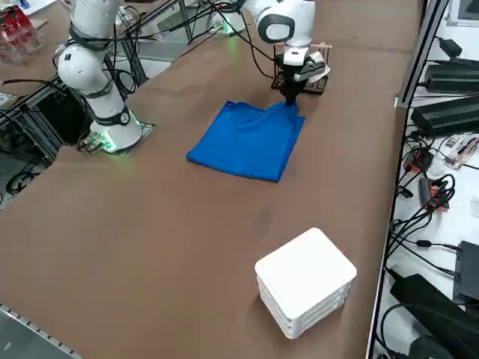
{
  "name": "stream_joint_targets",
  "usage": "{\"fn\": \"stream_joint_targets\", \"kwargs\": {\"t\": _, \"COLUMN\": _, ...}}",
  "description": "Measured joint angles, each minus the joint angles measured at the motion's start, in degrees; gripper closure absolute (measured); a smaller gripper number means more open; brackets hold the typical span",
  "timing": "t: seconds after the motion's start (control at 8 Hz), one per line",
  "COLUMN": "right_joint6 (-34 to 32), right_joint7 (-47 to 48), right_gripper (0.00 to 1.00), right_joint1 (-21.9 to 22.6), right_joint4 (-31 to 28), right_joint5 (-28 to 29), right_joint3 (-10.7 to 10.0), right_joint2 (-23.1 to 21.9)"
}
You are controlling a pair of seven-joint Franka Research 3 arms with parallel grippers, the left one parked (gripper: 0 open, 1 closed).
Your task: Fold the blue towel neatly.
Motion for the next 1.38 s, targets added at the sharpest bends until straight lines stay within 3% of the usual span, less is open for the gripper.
{"fn": "stream_joint_targets", "kwargs": {"t": 1.12, "right_joint6": 2.5, "right_joint7": -0.3, "right_gripper": 0.97, "right_joint1": -0.5, "right_joint4": 2.3, "right_joint5": -0.1, "right_joint3": -0.6, "right_joint2": 1.0}}
{"fn": "stream_joint_targets", "kwargs": {"t": 1.38, "right_joint6": 3.1, "right_joint7": -1.1, "right_gripper": 0.93, "right_joint1": -0.2, "right_joint4": 2.4, "right_joint5": -0.1, "right_joint3": -0.4, "right_joint2": 2.6}}
